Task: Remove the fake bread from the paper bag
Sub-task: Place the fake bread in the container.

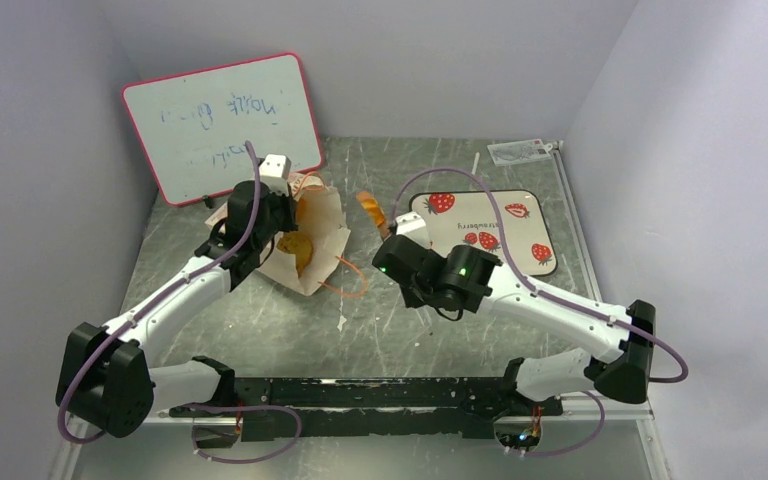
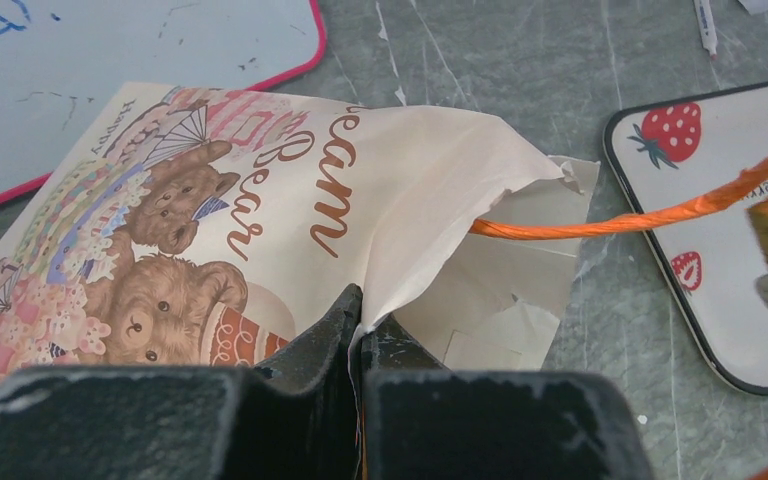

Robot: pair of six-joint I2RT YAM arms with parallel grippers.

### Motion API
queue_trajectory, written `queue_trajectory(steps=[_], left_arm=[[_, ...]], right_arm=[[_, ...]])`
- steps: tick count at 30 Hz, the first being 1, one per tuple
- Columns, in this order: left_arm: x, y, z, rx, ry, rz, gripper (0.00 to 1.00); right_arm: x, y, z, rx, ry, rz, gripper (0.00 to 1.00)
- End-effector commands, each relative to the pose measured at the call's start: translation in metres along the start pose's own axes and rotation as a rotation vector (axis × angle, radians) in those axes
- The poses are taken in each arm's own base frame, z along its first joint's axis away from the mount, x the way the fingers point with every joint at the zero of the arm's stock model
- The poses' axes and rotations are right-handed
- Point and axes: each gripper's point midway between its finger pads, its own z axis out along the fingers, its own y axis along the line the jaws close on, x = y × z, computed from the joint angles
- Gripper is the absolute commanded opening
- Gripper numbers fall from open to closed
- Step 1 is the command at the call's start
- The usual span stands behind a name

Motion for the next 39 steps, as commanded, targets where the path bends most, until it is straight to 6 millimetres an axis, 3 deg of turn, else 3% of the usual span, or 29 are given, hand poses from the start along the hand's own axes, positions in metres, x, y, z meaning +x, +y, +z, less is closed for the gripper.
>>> queue_trajectory(steps=[1,6,17,24,30,34,39], left_arm=[[-0.032,0.006,-0.002,-0.040,-0.075,-0.033,0.07],[-0.034,0.005,-0.004,-0.024,-0.086,-0.039,0.07],[-0.039,-0.003,-0.006,0.018,-0.093,-0.038,0.07],[-0.045,-0.005,-0.007,0.026,-0.106,-0.039,0.07],[-0.049,-0.006,-0.007,0.032,-0.114,-0.040,0.07],[-0.049,-0.006,-0.008,0.032,-0.117,-0.043,0.07],[-0.048,-0.005,-0.009,0.031,-0.121,-0.052,0.07]], right_arm=[[0.006,-0.022,-0.009,0.089,-0.015,0.123,0.00],[0.016,-0.038,0.000,0.169,0.001,0.194,0.01],[0.008,-0.098,0.058,0.362,0.069,0.246,0.00],[0.015,-0.112,0.098,0.447,0.170,0.149,0.00],[0.009,-0.119,0.118,0.467,0.185,0.119,0.01],[0.008,-0.119,0.131,0.454,0.216,0.088,0.08],[0.008,-0.117,0.138,0.416,0.235,0.093,0.28]])
